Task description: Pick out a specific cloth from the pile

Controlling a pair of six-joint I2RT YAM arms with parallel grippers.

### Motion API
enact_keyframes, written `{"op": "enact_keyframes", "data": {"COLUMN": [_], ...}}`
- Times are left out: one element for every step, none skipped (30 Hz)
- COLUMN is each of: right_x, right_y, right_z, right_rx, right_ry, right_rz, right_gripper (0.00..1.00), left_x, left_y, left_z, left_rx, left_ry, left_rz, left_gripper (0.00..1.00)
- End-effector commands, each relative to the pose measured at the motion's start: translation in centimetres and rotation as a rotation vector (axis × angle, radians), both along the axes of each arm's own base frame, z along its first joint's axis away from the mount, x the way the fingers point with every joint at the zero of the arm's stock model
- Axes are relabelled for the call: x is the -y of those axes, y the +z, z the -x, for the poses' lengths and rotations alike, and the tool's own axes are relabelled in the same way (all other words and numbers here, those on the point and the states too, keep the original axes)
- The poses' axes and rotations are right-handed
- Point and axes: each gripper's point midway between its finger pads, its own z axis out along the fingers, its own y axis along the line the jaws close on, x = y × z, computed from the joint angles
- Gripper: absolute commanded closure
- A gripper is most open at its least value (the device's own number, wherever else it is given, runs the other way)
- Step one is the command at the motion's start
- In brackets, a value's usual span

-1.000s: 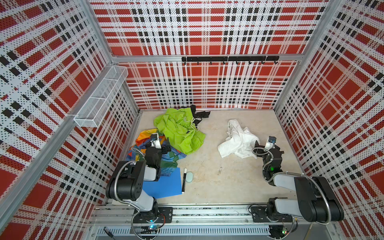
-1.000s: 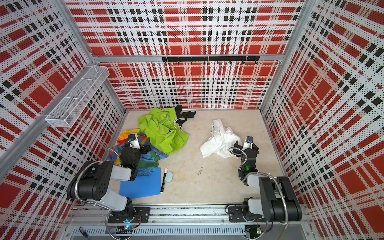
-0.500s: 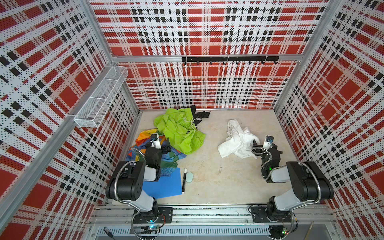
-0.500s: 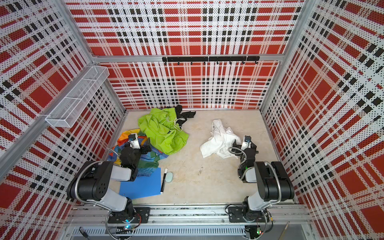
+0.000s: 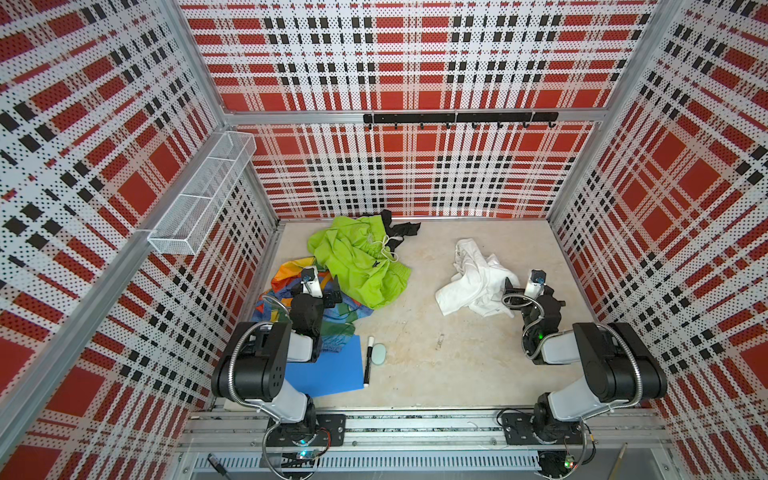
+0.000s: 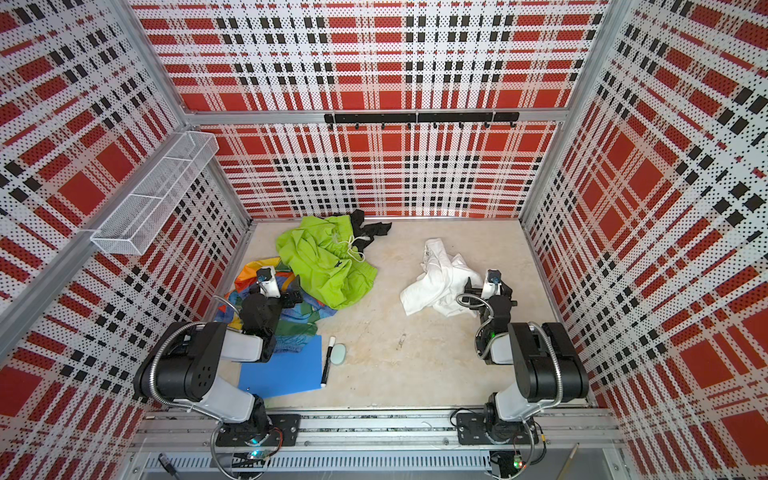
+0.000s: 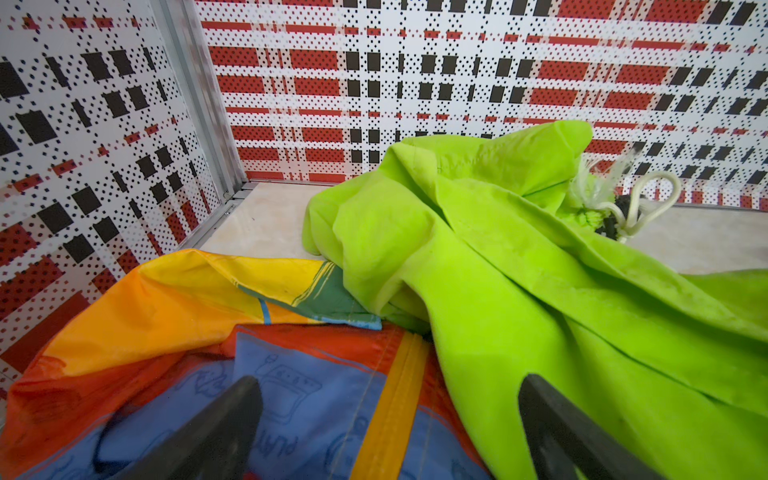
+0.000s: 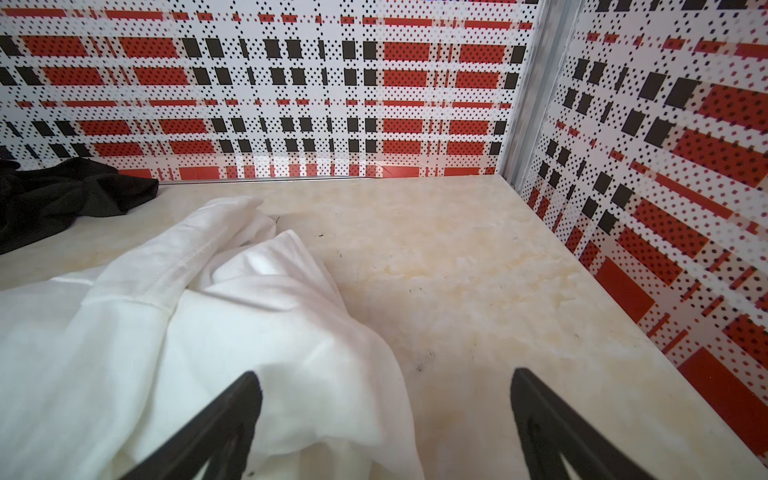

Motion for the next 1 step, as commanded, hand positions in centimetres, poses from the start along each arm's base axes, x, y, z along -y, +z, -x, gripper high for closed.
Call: {"op": "enact_keyframes", "data": {"right_x": [0.08], "right_y": [1.78], "right_z": [-0.46], "right_rx": [0.068], "right_ry": [0.003], "right_rz": [0.010], "right_gripper": [0.00], "left_x": [-0.29], "left_y": [0.77], "left_z": [-0.28], "left_rx": [0.026], "left_ry": [0.004], "left_rz": [-0.006], "left_gripper": [0.01]}}
